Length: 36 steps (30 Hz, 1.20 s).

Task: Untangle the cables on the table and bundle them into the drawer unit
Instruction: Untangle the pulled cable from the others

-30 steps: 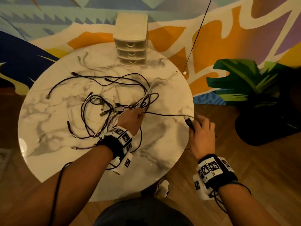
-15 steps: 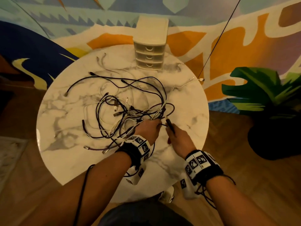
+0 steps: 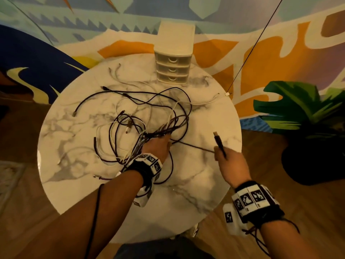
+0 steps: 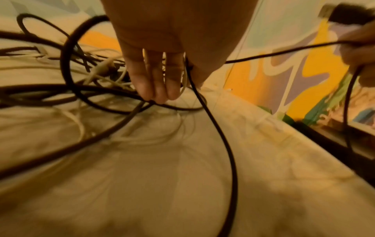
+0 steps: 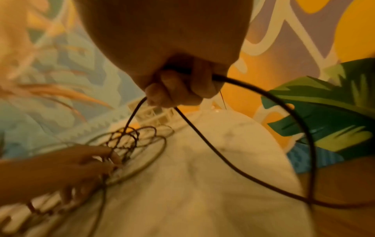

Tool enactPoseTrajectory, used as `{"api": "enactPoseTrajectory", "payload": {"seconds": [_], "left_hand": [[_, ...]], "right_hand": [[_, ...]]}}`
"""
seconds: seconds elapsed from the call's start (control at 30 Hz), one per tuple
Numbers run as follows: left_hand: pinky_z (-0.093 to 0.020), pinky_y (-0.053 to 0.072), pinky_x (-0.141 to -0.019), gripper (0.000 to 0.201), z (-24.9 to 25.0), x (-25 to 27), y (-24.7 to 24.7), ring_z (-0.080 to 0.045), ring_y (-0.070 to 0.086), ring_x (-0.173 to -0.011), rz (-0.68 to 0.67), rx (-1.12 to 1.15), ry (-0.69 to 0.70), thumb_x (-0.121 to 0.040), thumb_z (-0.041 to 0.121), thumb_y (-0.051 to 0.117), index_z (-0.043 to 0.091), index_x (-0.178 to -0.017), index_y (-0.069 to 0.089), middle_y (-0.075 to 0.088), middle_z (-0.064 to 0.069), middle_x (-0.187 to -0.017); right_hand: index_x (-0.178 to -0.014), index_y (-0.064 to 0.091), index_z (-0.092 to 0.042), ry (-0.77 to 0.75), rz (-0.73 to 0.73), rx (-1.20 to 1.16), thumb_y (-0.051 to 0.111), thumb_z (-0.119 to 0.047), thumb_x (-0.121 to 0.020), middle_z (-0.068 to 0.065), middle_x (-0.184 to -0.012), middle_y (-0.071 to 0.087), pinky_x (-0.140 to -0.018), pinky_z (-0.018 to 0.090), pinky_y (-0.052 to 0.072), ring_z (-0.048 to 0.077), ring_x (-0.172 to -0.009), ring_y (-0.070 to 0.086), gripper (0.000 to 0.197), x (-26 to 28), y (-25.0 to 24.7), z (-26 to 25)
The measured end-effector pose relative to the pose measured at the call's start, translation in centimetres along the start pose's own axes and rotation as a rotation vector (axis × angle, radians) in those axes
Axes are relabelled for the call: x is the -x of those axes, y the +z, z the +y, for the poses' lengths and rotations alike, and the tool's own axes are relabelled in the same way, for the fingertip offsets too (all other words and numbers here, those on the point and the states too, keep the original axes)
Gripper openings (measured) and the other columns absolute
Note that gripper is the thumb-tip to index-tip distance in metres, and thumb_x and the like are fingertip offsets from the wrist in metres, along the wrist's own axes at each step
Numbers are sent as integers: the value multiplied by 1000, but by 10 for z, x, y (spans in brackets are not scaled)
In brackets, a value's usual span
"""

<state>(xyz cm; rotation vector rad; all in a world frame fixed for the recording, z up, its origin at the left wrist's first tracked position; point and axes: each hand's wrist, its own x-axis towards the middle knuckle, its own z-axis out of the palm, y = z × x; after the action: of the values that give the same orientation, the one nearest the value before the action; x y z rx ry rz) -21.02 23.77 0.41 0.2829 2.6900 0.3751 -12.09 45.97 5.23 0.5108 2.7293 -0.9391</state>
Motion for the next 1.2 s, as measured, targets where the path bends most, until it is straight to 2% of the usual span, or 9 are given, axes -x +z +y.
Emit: {"api": "enactPoseTrajectory", "payload": {"seconds": [0.1,0.33,0.47,0.6,0.77,0.9,0.97,1.07,1.2], "left_hand": [[-44,46,-96,40,-7,3,15,-30,54,-117,-35,20,27,-97,34,39,27,-136,44,55,-7,-133],[-42,52,-81,33,15,7,0,-34,63,-94,24,0,89,-99,34,34,23,-118,58,66,-10,-109],[-41,51,-77,31,27,24,14,-36,61,-92,13,10,128,-99,37,31,24,-115,53,65,-11,-106],[-43,49,-90,39,17,27,18,-33,56,-113,-83,52,68,-97,32,37,28,-136,39,56,-11,-130],[-42,40,-104,47,14,13,4,-26,43,-129,114,30,130,-95,30,40,29,-141,33,46,-4,-142],[-39,31,-111,58,16,19,21,-26,37,-134,-112,76,130,-95,32,42,38,-146,15,37,-3,-149],[-32,41,-101,59,21,24,25,-27,50,-122,-222,156,132,-96,30,45,35,-148,17,50,-9,-137],[-16,45,-51,51,40,34,20,-14,59,-67,-348,318,130,-97,30,45,35,-144,27,64,-6,-87],[-27,44,-66,36,63,42,31,-15,55,-69,-334,144,297,-95,33,47,31,-131,43,60,1,-74]], "right_hand": [[-75,60,-23,131,-293,104,39,-41,-98,8,-76,65,-63,32,43,34,-78,64,36,5,20,34],[-122,58,-22,-29,-113,-18,34,-41,-100,14,-96,69,-75,36,47,33,-87,63,38,-4,21,-14],[-98,62,-20,40,-367,-23,31,-42,-99,2,-68,69,-69,31,47,21,-71,65,38,-8,51,-37],[-79,55,-26,2,-326,-8,34,-42,-99,2,-60,67,-64,32,47,18,-61,63,33,-6,35,-29],[-71,55,-24,-41,-154,-172,40,-35,-97,2,-49,62,-68,38,46,18,-56,60,32,-2,-8,-7],[-69,53,-22,43,-181,-158,39,-39,-98,2,-46,60,-63,36,46,14,-49,56,36,16,5,20],[-69,52,-21,72,-192,-156,39,-38,-99,1,-44,58,-58,31,42,8,-42,51,36,21,9,31],[-70,51,-18,92,-170,-243,39,-34,-99,0,-44,55,-54,29,38,4,-37,46,36,26,-1,37],[-62,48,-17,84,-91,-326,44,-31,-98,0,-47,53,-51,27,37,8,-39,46,38,29,-15,34]]}}
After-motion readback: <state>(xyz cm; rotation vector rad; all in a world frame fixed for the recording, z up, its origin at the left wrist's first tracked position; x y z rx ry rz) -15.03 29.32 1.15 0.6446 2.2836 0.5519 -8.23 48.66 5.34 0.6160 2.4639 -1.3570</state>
